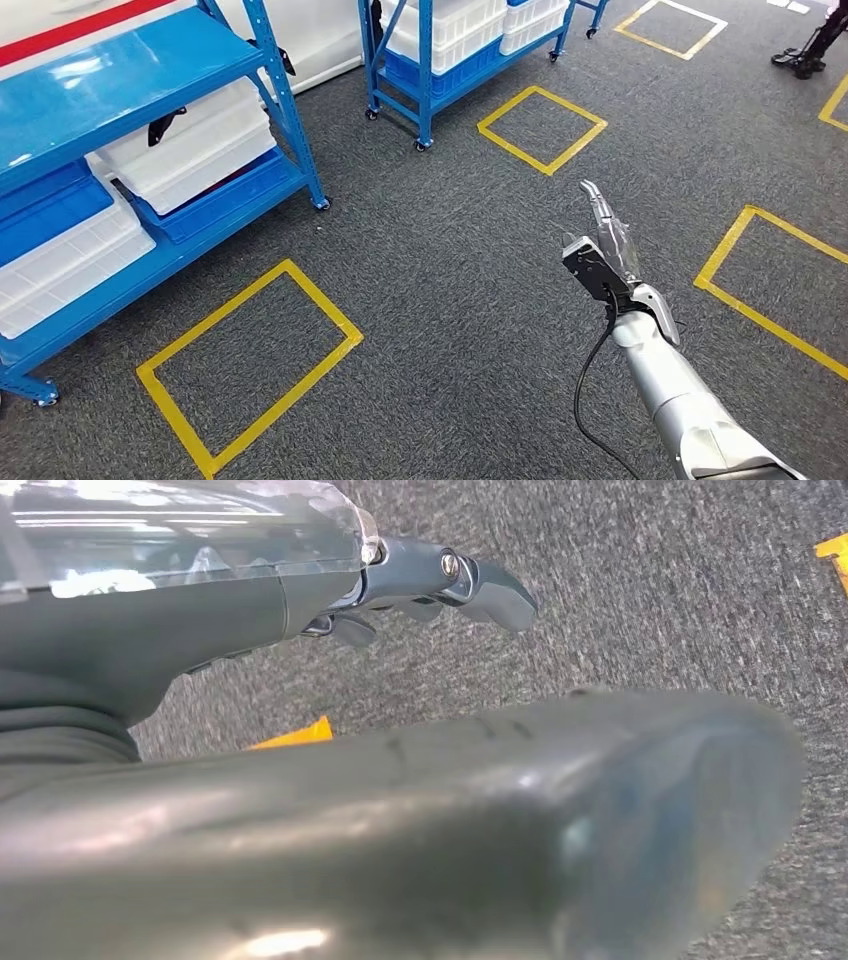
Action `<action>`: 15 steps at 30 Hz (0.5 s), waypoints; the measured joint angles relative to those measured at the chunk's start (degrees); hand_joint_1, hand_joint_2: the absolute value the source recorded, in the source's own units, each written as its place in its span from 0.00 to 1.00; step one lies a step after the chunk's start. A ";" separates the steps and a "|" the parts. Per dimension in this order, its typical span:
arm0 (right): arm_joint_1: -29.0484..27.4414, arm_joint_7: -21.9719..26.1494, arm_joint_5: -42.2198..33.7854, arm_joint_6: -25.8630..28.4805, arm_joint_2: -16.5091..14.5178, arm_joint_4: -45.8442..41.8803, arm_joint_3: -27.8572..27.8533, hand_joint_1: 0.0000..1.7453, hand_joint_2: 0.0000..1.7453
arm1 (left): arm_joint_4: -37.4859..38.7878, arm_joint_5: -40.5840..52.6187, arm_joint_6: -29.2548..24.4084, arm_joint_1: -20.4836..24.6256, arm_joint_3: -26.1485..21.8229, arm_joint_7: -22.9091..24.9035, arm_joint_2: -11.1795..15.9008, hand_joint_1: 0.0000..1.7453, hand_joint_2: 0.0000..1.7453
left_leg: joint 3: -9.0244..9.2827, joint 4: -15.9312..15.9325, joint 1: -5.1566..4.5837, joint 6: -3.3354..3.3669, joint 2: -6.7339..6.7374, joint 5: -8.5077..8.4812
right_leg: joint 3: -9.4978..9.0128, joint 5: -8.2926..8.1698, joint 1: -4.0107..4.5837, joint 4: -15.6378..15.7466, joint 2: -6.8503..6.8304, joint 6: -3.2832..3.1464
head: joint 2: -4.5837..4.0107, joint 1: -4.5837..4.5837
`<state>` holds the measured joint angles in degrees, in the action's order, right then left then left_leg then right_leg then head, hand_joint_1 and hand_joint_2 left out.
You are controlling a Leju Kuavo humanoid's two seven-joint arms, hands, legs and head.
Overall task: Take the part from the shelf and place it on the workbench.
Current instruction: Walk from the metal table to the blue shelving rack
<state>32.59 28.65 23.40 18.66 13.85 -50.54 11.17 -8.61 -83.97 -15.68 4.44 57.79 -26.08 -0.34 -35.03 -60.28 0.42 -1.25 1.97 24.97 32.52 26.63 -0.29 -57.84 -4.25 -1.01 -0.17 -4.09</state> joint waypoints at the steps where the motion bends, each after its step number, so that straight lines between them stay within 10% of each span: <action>1: 0.03 0.08 -0.18 -0.15 0.11 0.06 0.00 0.00 0.00 | 0.00 0.00 0.04 0.05 0.00 0.07 0.00 0.00 0.00 | 1.01 2.03 -0.15 0.31 0.46 -0.46 | -0.06 0.13 0.15 -0.08 -0.40 0.28 | 0.00 0.01; 4: 0.11 0.42 -0.83 -0.42 0.34 0.31 0.00 0.00 0.00 | 0.00 0.00 0.11 -0.06 0.00 0.57 0.01 0.00 0.00 | 1.22 2.94 -0.27 1.35 -0.58 -0.64 | -0.25 0.40 0.17 -0.13 -1.34 1.18 | 0.01 0.01; 6: 0.12 0.63 -1.16 -0.42 0.50 0.40 0.01 0.00 0.00 | 0.00 0.00 0.16 -0.05 -0.01 0.99 0.03 0.00 0.00 | 1.35 3.32 -0.07 2.06 -1.42 -0.94 | 0.43 1.94 -0.18 -2.07 0.36 1.84 | 0.01 0.02; 10: -0.48 0.77 -1.67 -0.44 1.31 1.00 0.03 0.00 0.00 | 0.00 0.00 0.18 0.10 -0.02 1.91 0.08 0.00 0.00 | 1.30 3.40 0.05 2.57 -3.38 -1.13 | 7.24 8.03 -0.55 -16.02 3.97 2.47 | 0.01 0.03; 12: -0.86 0.77 -1.77 -0.45 1.40 1.29 0.04 0.00 0.00 | 0.00 0.00 0.17 -0.01 -0.02 2.12 0.08 0.00 0.00 | 1.30 3.22 0.08 2.52 -4.56 -1.10 | 7.64 6.23 -0.69 -15.86 4.13 2.51 | 0.00 0.03; 15: -0.81 0.77 -1.93 -0.40 1.50 1.44 0.04 0.00 0.00 | 0.00 0.00 0.20 0.02 -0.02 2.22 0.02 0.00 0.00 | 1.15 2.63 0.10 1.97 -6.27 -0.87 | 2.75 0.53 -1.06 -4.67 6.01 2.26 | 0.00 0.03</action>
<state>31.77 29.42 21.47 18.26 15.34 -49.10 11.21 -8.61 -83.97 -15.49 4.45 57.77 -23.85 -0.32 -33.88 -57.65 0.52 0.73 -4.30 24.10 35.28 27.15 -1.36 -62.50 1.76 1.24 -0.17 -4.07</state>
